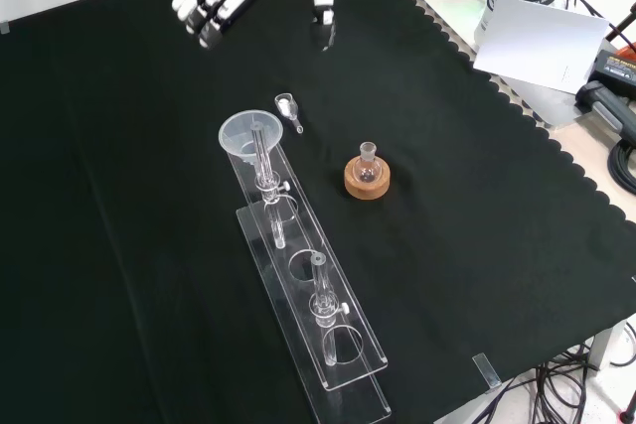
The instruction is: Pick up the funnel from the transparent funnel stand.
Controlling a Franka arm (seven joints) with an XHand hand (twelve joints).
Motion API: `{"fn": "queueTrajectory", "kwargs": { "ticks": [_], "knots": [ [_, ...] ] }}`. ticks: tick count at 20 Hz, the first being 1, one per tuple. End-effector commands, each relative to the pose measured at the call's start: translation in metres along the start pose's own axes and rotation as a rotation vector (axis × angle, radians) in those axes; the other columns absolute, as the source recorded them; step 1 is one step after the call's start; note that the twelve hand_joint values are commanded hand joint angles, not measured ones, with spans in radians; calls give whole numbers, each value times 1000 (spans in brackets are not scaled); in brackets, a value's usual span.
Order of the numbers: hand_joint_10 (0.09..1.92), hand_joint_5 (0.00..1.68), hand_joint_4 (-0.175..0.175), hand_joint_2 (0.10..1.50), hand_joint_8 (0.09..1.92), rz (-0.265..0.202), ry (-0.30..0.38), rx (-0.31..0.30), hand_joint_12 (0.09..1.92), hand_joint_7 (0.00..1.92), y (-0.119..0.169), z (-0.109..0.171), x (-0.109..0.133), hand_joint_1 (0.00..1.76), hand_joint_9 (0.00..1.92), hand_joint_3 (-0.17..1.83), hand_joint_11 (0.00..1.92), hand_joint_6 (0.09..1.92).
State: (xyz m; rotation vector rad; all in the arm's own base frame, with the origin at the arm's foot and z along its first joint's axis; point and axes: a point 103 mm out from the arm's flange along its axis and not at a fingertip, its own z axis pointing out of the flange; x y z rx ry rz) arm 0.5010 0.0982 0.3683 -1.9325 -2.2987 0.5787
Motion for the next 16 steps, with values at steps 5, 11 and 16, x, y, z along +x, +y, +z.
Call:
{"fn": "queueTrajectory", "kwargs": {
  "ticks": [5,11,16],
  "knots": [
    [87,0,9,581,87,15,53,82,87,0,27,16,29,687,0,0,0,87],
    [87,0,9,583,87,15,135,48,87,0,45,22,36,705,0,1,0,87],
    [87,0,12,586,87,18,161,74,87,0,66,36,38,716,0,3,0,87]
  ]
}}
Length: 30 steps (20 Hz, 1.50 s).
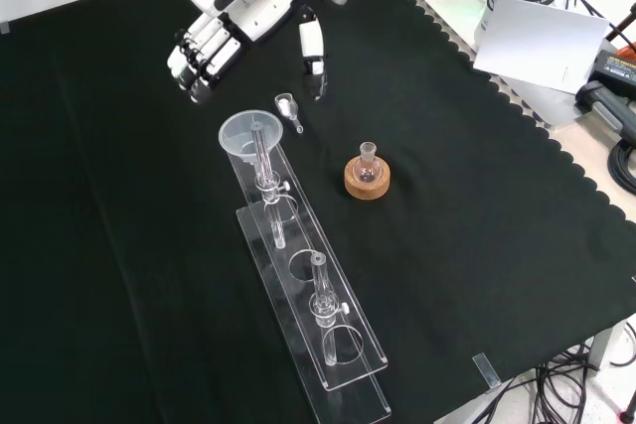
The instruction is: Pick up the funnel from the transparent funnel stand.
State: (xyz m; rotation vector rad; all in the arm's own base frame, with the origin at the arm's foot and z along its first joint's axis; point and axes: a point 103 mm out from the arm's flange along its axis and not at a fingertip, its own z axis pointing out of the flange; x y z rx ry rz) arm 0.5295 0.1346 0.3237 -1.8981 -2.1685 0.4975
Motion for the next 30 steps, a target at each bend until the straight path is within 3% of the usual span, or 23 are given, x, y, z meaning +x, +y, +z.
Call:
{"fn": "queueTrajectory", "kwargs": {
  "ticks": [1,11,18,20,24,30],
  "knots": [
    [87,0,13,587,87,8,23,19,87,0,23,12,0,718,0,3,0,87],
    [87,0,13,592,87,34,32,81,87,0,45,34,-4,719,0,5,23,87],
    [87,0,8,596,87,17,21,118,87,0,42,39,7,711,0,7,28,87],
    [87,0,5,597,87,9,15,96,87,0,43,38,12,709,0,7,33,87],
    [87,0,-17,601,87,-6,7,72,573,0,44,36,18,713,0,1,2,87],
    [87,0,-43,613,87,15,-25,131,820,100,49,42,22,719,43,4,0,87]
  ]
}}
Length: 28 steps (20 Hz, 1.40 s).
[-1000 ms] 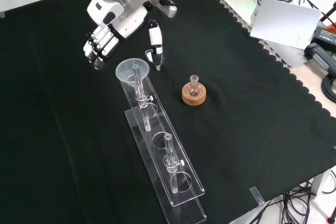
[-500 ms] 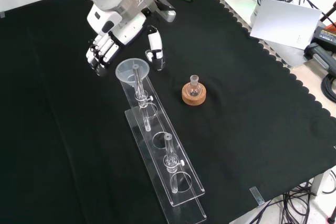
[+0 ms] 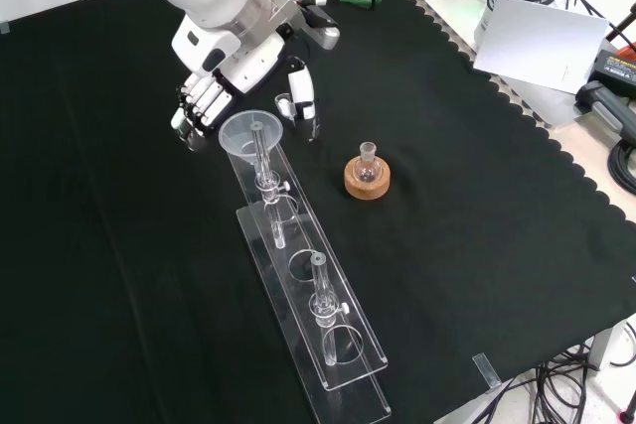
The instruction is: Pick up the funnel from the transparent funnel stand.
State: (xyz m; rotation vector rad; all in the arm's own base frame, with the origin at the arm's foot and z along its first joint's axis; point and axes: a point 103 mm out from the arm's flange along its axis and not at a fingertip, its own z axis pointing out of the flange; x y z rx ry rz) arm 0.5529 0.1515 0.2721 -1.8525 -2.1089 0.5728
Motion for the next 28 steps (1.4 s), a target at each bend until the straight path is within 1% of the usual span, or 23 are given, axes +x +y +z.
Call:
{"fn": "queueTrajectory", "kwargs": {
  "ticks": [1,2,4,6,8,11,13,16,18,23,26,28],
  "knots": [
    [87,0,-45,615,87,20,-36,55,851,116,7,6,5,718,53,5,0,87],
    [88,0,-46,618,117,26,-46,64,888,132,8,7,5,716,58,6,0,87],
    [270,0,-47,622,231,32,-38,64,946,119,9,9,5,713,21,5,0,87],
    [369,0,-47,626,362,27,-28,61,980,75,8,10,3,707,4,6,0,87],
    [401,0,-46,630,471,12,-15,54,999,31,5,12,-6,702,0,6,0,87],
    [456,0,-43,634,535,21,-20,47,1012,5,4,11,-5,690,0,7,0,87],
    [574,13,-37,636,570,20,-25,42,1047,24,4,11,-5,681,0,8,0,87],
    [814,90,-33,643,629,18,-21,38,1123,182,4,11,-7,676,0,10,0,87],
    [893,139,-30,649,640,13,-24,34,1152,251,4,11,-6,677,6,13,0,87],
    [934,252,-23,660,637,12,-38,45,1187,348,6,13,-6,693,53,18,0,87],
    [910,354,-11,664,613,29,-71,52,1194,426,9,14,-1,712,103,22,0,87],
    [891,415,-9,666,596,36,-71,42,1203,479,9,14,-1,727,134,24,0,87]
  ]
}}
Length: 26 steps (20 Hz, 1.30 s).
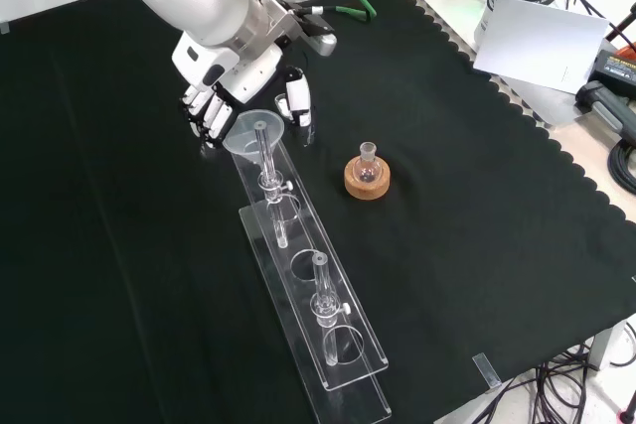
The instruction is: Pick up the funnel from the transparent funnel stand.
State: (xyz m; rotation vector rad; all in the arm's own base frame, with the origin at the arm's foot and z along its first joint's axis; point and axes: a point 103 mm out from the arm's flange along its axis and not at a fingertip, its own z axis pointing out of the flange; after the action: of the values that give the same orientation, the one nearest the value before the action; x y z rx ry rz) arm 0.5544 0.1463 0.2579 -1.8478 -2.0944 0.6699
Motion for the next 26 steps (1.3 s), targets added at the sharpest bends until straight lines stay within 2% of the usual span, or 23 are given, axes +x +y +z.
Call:
{"fn": "queueTrajectory", "kwargs": {
  "ticks": [1,4,8,10,13,15,19,26],
  "knots": [
    [883,450,-7,668,593,21,-18,-12,1250,518,2,0,4,736,158,27,0,87],
    [831,603,0,679,616,16,15,-49,1400,695,0,-4,-1,777,297,41,0,87],
    [667,719,9,680,670,1,20,-74,1427,874,-3,-7,-8,823,523,90,0,206],
    [596,703,12,662,693,-4,26,-101,1434,924,-8,-12,-11,840,599,153,0,363],
    [535,672,21,581,721,-4,29,-127,1447,957,-12,-20,-12,866,669,372,0,673],
    [519,676,27,525,738,-5,34,-144,1464,964,-14,-24,-13,875,688,514,0,772],
    [510,708,32,493,755,-7,20,-175,1476,981,-22,-34,-15,883,707,616,0,830],
    [509,732,33,495,764,0,17,-221,1478,995,-35,-52,-14,890,719,648,0,846]
  ]
}}
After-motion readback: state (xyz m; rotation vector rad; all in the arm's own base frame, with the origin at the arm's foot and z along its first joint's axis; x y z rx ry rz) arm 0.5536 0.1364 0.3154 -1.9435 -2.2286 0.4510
